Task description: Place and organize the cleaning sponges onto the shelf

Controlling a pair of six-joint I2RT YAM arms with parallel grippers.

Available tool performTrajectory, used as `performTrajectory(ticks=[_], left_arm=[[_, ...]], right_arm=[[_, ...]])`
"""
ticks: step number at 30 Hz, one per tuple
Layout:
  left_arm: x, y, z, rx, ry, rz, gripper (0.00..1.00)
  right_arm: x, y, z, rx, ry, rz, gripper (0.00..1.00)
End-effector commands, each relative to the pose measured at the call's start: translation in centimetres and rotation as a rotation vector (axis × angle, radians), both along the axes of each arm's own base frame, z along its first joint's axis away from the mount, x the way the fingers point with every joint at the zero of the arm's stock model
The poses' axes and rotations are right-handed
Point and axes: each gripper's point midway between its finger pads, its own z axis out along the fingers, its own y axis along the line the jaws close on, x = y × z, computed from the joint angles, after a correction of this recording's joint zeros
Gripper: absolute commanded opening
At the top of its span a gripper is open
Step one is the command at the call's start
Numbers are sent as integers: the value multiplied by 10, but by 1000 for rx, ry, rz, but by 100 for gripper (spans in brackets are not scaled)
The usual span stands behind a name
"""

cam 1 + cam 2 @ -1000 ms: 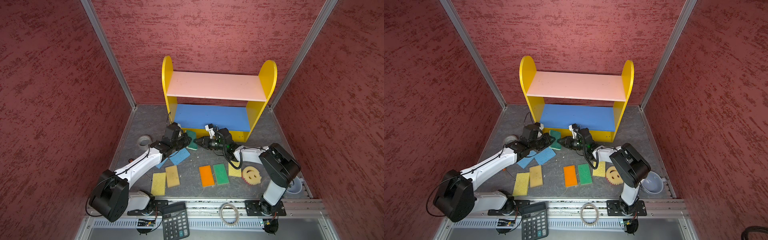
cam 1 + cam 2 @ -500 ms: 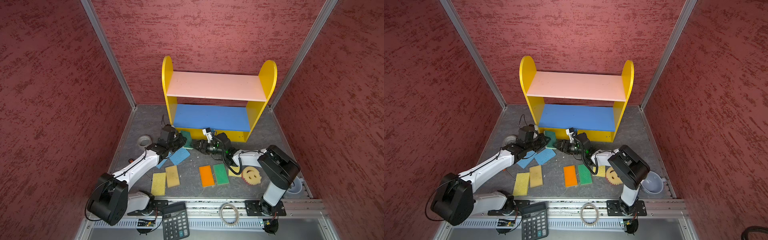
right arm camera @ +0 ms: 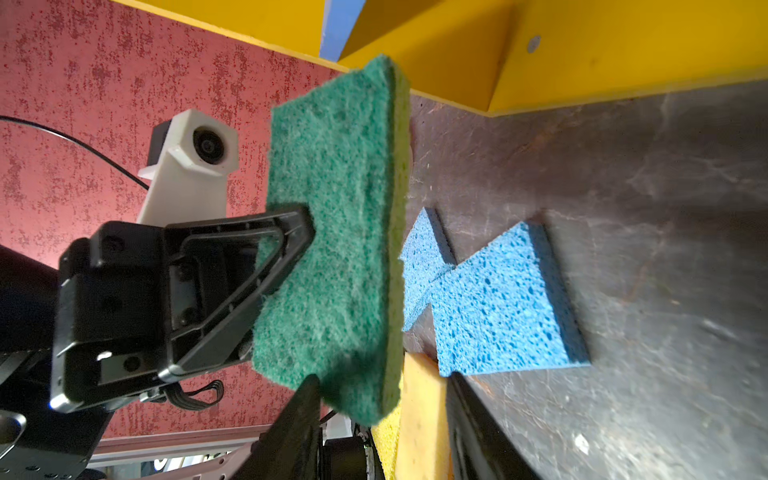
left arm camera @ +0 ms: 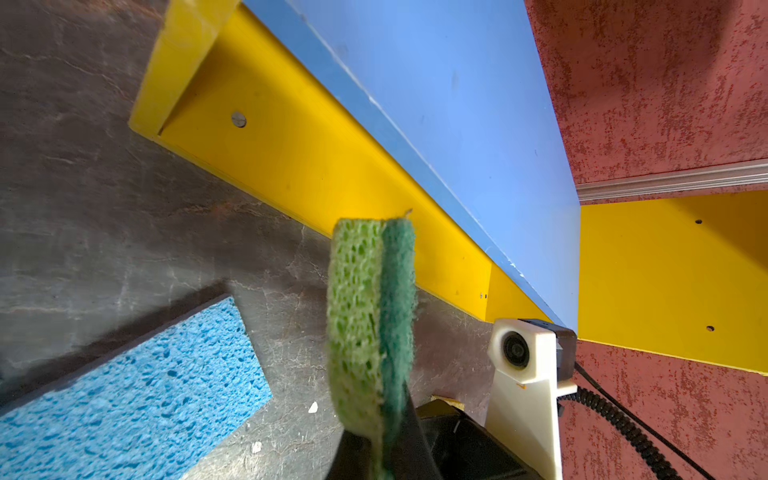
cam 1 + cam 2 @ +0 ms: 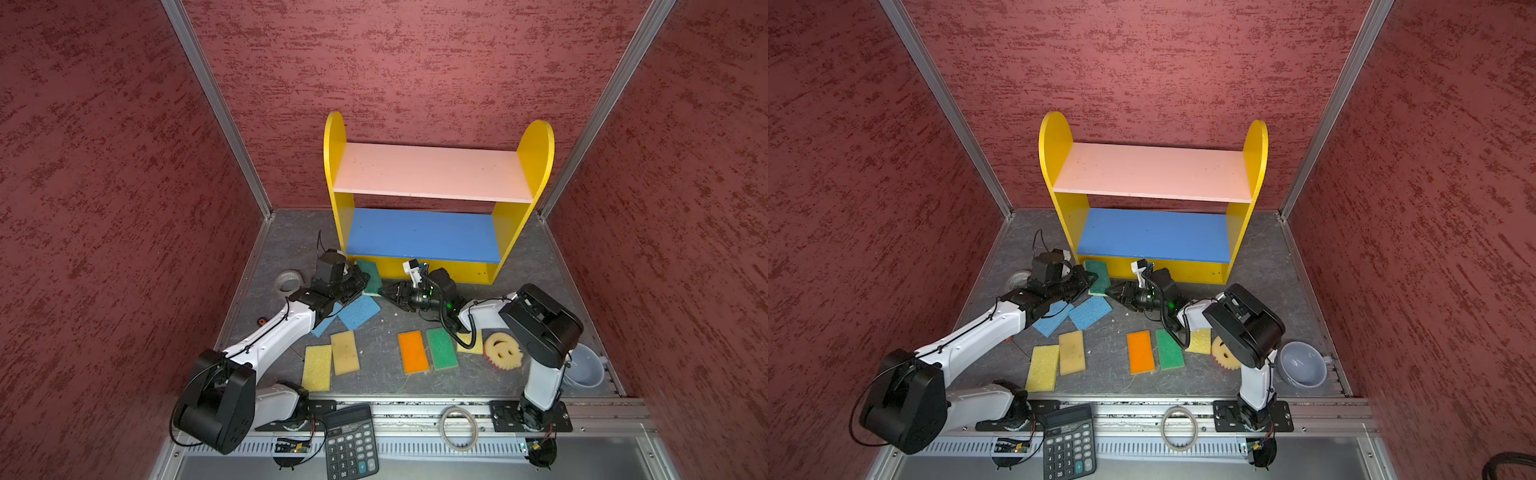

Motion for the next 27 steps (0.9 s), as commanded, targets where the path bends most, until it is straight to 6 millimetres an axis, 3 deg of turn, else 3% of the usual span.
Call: performTrajectory(ticks=[1, 7, 11, 13, 16, 17, 27], left_arm=[[3, -1, 5, -24, -24, -3, 0], [4, -1, -3, -30, -4, -1, 0], [5, 0, -4, -36, -1, -6, 0], [6, 1, -3, -28, -2, -8, 14], [6, 6, -1, -10, -10, -2, 45], [6, 7, 0, -4, -15, 0, 51], [-2, 28, 31, 126, -85, 27, 69]], right_arm=[[8, 8, 16, 58, -22, -13, 39], [9, 11, 22, 99, -17, -8, 22], [9, 10, 21, 94, -16, -14, 0], [10, 9, 17, 80, -15, -20, 0], [11, 6, 5, 24, -7, -37, 0], [12, 4, 1, 5, -9, -47, 0], [25, -43, -57, -432, -30, -222, 0]])
